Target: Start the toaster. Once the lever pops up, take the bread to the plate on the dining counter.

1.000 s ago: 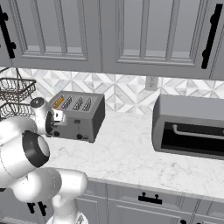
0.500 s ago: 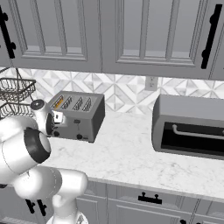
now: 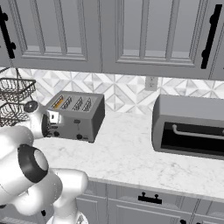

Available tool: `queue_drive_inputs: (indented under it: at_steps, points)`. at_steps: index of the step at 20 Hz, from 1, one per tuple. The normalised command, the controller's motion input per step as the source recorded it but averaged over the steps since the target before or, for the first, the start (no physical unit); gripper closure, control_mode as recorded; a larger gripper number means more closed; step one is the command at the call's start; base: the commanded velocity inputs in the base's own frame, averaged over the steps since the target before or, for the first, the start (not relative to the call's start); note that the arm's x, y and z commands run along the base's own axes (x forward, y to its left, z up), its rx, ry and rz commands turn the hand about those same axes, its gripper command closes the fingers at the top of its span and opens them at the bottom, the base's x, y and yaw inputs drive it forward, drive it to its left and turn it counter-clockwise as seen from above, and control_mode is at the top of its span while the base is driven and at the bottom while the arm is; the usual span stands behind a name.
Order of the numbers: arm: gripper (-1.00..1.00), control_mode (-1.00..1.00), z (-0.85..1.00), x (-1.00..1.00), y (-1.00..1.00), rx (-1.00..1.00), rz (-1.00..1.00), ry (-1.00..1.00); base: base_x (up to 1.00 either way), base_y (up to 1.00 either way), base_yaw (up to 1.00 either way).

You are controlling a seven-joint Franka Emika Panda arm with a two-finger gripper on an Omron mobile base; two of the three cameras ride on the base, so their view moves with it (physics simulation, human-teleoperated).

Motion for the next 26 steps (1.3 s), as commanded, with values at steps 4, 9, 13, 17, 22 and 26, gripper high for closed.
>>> queue_drive_inputs:
  at_steps: [4, 9, 13, 17, 22, 26]
  points:
    - [1.00, -1.00, 0.59, -0.05, 0.00, 0.00, 0.00, -0.05, 0.00, 0.00, 0.00]
    - [1.00, -1.00, 0.83, -0.01, -0.06, 0.00, 0.00, 0.00, 0.00, 0.00, 0.00]
    - [1.00, -1.00, 0.91, 0.00, -0.02, 0.00, 0.00, -0.03, 0.00, 0.00, 0.00]
    - [1.00, -1.00, 0.67, -0.04, 0.00, 0.00, 0.00, -0.05, 0.00, 0.00, 0.00]
    - [-1.00, -1.00, 0.22, -0.07, 0.00, -0.02, 0.00, -0.05, 0.00, 0.00, 0.00]
    - [-1.00, -1.00, 0.02, -0.03, 0.00, -0.01, 0.00, -0.07, 0.00, 0.00, 0.00]
